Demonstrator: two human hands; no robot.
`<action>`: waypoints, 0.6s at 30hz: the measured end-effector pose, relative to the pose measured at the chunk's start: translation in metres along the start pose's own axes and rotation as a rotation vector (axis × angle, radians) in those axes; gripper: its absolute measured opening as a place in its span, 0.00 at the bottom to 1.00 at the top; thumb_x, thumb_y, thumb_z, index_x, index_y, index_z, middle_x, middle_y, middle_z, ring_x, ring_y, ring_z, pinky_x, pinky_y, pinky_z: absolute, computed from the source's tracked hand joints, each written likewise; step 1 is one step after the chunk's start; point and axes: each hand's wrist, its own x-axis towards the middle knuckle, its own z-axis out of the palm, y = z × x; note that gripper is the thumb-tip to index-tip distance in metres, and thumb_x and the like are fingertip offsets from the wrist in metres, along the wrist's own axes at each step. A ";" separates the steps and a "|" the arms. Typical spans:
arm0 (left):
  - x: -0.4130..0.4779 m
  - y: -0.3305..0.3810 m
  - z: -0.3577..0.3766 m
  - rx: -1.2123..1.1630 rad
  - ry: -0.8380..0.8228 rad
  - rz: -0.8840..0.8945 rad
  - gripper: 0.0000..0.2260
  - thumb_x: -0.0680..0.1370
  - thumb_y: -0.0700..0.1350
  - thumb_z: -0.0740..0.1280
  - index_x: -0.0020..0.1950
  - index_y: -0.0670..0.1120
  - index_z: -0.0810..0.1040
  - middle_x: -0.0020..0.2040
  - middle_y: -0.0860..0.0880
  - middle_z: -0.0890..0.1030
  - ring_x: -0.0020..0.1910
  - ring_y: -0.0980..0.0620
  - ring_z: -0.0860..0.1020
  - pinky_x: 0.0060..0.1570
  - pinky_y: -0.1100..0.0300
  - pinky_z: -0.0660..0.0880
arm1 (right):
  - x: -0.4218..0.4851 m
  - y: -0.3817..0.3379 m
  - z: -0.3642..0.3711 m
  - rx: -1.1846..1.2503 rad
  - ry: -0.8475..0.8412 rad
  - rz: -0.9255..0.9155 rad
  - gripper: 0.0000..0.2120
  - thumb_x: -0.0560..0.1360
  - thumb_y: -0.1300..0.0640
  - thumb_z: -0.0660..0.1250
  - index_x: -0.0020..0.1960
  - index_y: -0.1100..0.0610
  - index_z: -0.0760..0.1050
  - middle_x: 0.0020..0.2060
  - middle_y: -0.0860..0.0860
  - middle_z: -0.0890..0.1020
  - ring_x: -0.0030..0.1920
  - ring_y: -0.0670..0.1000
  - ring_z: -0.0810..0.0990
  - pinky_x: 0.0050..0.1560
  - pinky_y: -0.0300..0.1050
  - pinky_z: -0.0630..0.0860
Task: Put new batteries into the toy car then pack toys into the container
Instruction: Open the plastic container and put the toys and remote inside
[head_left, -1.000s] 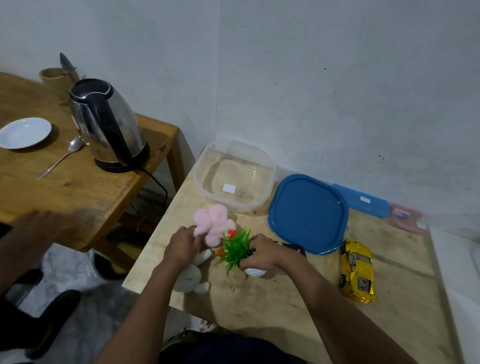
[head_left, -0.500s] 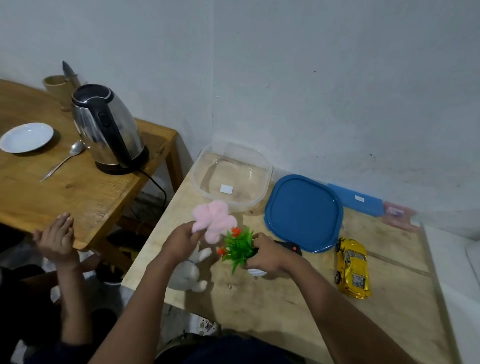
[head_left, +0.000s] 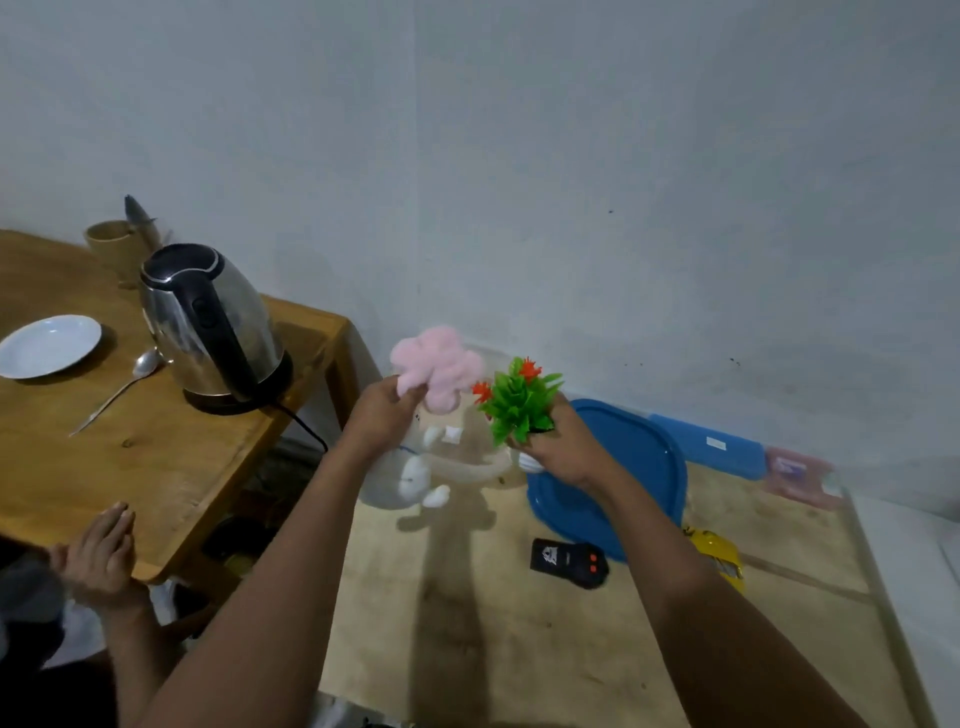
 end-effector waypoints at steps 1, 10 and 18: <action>0.014 0.002 0.005 0.037 -0.004 -0.003 0.13 0.82 0.50 0.64 0.51 0.41 0.82 0.47 0.41 0.83 0.45 0.46 0.78 0.39 0.58 0.67 | 0.008 0.000 0.003 -0.007 0.023 0.000 0.31 0.63 0.48 0.77 0.60 0.61 0.72 0.50 0.52 0.82 0.49 0.44 0.82 0.46 0.35 0.75; 0.096 -0.010 0.044 0.277 -0.019 -0.094 0.15 0.81 0.51 0.61 0.54 0.41 0.80 0.57 0.36 0.81 0.58 0.36 0.78 0.54 0.50 0.74 | 0.062 0.015 0.019 -0.254 0.152 0.044 0.21 0.59 0.40 0.74 0.46 0.53 0.78 0.50 0.48 0.74 0.49 0.47 0.77 0.51 0.45 0.77; 0.085 -0.025 0.029 0.323 0.286 0.055 0.14 0.79 0.49 0.67 0.61 0.43 0.80 0.57 0.38 0.78 0.57 0.37 0.74 0.53 0.49 0.73 | 0.078 0.009 0.034 -0.559 0.084 -0.079 0.24 0.65 0.46 0.76 0.58 0.55 0.80 0.66 0.51 0.66 0.69 0.51 0.60 0.71 0.44 0.61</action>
